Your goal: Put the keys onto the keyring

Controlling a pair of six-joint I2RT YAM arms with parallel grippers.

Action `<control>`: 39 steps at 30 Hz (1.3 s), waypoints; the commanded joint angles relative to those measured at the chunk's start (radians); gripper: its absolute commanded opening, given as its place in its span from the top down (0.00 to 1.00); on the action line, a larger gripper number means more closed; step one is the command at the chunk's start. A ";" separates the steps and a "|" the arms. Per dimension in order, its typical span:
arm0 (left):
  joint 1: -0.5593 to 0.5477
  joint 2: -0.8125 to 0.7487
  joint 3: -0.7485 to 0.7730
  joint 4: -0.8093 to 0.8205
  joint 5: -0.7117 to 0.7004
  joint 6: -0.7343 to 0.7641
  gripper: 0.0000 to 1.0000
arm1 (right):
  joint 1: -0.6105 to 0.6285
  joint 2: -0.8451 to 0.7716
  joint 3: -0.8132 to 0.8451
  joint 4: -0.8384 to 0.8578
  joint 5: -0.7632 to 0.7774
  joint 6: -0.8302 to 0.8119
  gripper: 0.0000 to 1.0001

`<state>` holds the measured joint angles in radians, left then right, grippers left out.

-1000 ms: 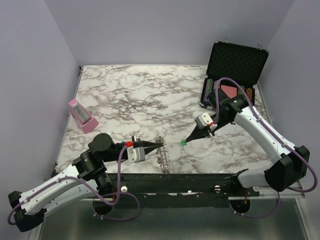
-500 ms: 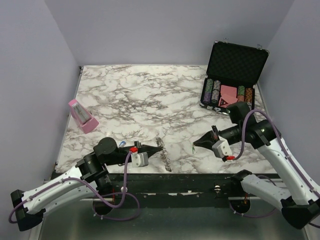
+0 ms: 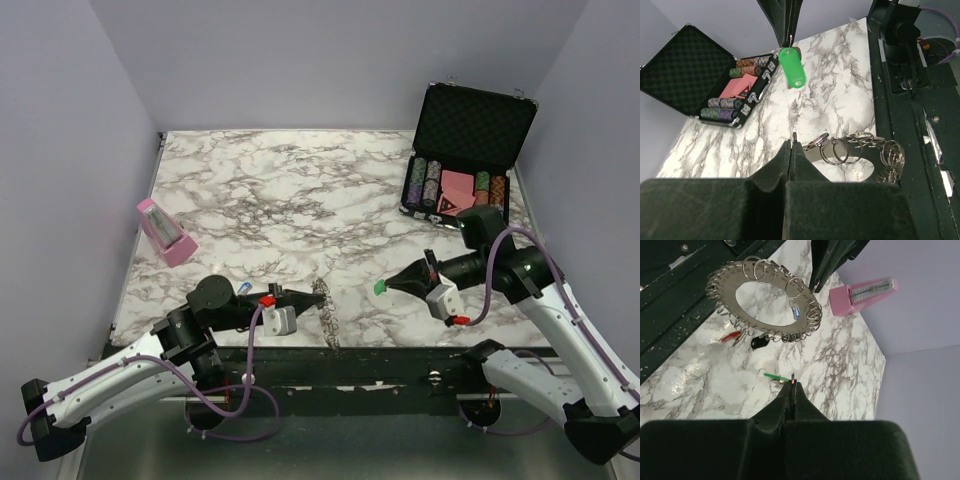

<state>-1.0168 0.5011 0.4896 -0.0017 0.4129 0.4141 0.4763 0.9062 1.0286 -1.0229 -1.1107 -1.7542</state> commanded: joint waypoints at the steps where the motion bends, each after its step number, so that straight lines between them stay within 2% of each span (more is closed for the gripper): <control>1: -0.006 -0.015 0.027 0.035 -0.019 0.019 1.00 | 0.002 -0.030 -0.018 0.029 -0.014 -0.027 1.00; 9: -0.006 -0.019 0.026 0.039 -0.020 0.018 1.00 | 0.002 -0.058 -0.028 0.015 -0.058 -0.047 0.99; 14: -0.008 -0.026 0.026 0.040 -0.019 0.017 1.00 | 0.001 -0.075 -0.041 0.081 -0.115 0.042 0.99; 25: -0.008 -0.045 0.020 0.049 -0.020 0.014 1.00 | 0.002 -0.086 -0.065 0.360 -0.189 0.513 0.99; 30: -0.008 -0.055 0.017 0.057 -0.026 0.009 1.00 | 0.001 -0.082 -0.108 0.610 -0.150 0.898 0.99; 39: -0.008 -0.072 0.015 0.060 -0.029 0.002 1.00 | 0.001 -0.072 -0.162 0.889 -0.077 1.383 1.00</control>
<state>-1.0168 0.4480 0.4896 -0.0006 0.4000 0.4179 0.4763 0.8337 0.8955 -0.3279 -1.2377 -0.6815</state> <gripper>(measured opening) 0.009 0.006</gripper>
